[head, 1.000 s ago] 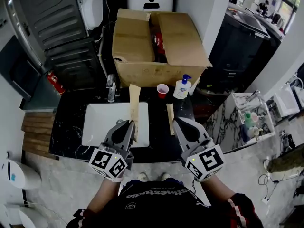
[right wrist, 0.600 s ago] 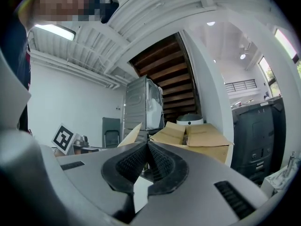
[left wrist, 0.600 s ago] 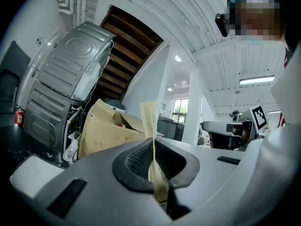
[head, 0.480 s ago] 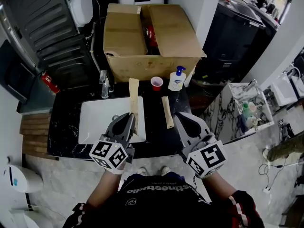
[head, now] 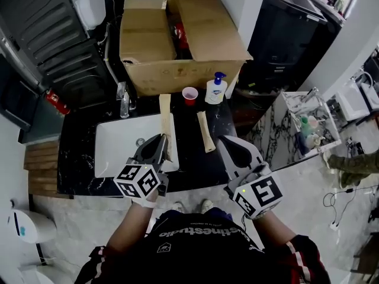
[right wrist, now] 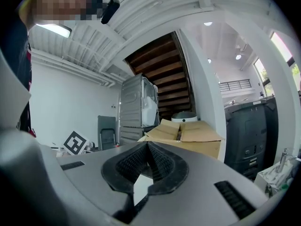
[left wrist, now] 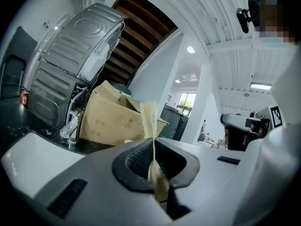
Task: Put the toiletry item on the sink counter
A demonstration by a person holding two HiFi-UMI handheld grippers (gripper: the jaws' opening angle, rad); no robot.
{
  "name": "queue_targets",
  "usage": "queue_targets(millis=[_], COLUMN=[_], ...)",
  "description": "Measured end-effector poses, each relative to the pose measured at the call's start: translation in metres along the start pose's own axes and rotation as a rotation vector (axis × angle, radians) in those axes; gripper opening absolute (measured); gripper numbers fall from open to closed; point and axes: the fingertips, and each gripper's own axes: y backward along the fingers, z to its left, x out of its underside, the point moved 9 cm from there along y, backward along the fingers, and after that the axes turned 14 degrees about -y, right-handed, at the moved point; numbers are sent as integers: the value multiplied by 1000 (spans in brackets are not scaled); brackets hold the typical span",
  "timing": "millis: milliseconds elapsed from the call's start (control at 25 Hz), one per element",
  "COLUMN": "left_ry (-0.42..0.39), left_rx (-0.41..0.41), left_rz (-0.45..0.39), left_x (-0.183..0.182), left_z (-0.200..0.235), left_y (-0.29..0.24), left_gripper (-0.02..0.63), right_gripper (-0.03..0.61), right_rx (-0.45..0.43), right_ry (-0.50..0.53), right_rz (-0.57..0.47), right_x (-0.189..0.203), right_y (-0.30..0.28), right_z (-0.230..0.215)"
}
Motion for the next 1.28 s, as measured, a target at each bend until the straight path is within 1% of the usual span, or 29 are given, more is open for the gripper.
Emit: queue_targets(millis=[280,560,960,1080,1280], left_ry=[39,74,128,130,151], left_rx=[1,-17,-53,-72,-129], left_rz=[91,172,282,311,358], left_x=[22,50,93,105,124], left_z=[6,11,17,18,22], left_y=[-27,-53,-81,-90,-99], left_gripper=[25,25,25,25,25], right_gripper=[37,37,37,37,37], right_rx=[24,45,54,56,58], right_ry=[-11,-10,-14,-17,-19], right_rz=[6,19,44,51,59], right_x=[4,9,16,18,20], right_y=[5,8,10,10,12], right_z=[-6,-12,-14,-14,-13])
